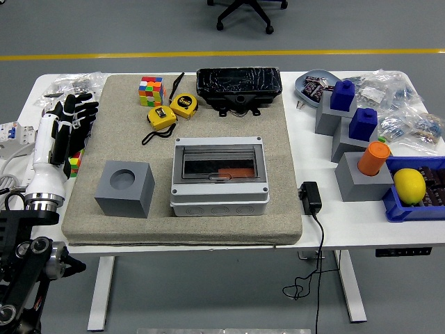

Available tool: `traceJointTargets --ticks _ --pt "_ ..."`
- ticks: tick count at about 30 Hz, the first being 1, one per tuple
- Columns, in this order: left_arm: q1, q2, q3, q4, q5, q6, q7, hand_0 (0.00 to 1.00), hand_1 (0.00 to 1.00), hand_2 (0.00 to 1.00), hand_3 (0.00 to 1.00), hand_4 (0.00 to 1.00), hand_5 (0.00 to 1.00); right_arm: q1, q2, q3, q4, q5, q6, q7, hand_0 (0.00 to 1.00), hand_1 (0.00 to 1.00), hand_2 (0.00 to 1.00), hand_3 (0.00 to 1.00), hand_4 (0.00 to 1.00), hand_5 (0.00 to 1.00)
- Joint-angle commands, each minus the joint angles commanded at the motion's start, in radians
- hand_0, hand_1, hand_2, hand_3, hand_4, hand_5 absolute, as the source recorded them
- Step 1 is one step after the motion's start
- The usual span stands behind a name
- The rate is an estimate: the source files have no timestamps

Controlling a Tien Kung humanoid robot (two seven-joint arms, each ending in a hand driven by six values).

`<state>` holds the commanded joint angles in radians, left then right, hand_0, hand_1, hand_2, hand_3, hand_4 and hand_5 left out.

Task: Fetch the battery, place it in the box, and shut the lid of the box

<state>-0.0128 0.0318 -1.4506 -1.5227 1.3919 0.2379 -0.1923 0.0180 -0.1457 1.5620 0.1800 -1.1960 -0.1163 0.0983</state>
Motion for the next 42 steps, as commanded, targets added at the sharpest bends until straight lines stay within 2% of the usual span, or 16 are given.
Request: traceJointTargets --ticks 1,2,9,42 --pt "0.001 0.001 0.005 -0.001 0.001 0.001 0.000 0.610 0.649 0.631 0.668 0.998 0.998 0.001 0.002 -0.008 0.000 0.026 0.008 0.012 0.827 0.732 0.727 0.612 0.998 0.661" --pt "0.001 0.001 0.008 -0.002 0.001 0.002 0.000 0.607 0.646 0.629 0.666 0.998 0.998 0.002 0.003 -0.015 0.000 0.051 0.014 0.022 0.857 0.776 0.767 0.823 0.998 0.998" --pt "-0.006 0.005 0.025 -0.007 -0.001 0.006 -0.002 0.602 0.644 0.628 0.667 0.998 0.998 0.012 0.009 -0.059 0.000 0.200 0.047 0.053 0.872 0.794 0.772 0.845 0.998 0.998" --pt "-0.032 0.020 0.027 -0.012 0.001 -0.008 0.010 0.597 0.644 0.629 0.662 0.998 0.984 0.042 0.013 -0.091 0.000 0.198 0.054 0.027 0.867 0.794 0.775 0.822 0.998 0.998"
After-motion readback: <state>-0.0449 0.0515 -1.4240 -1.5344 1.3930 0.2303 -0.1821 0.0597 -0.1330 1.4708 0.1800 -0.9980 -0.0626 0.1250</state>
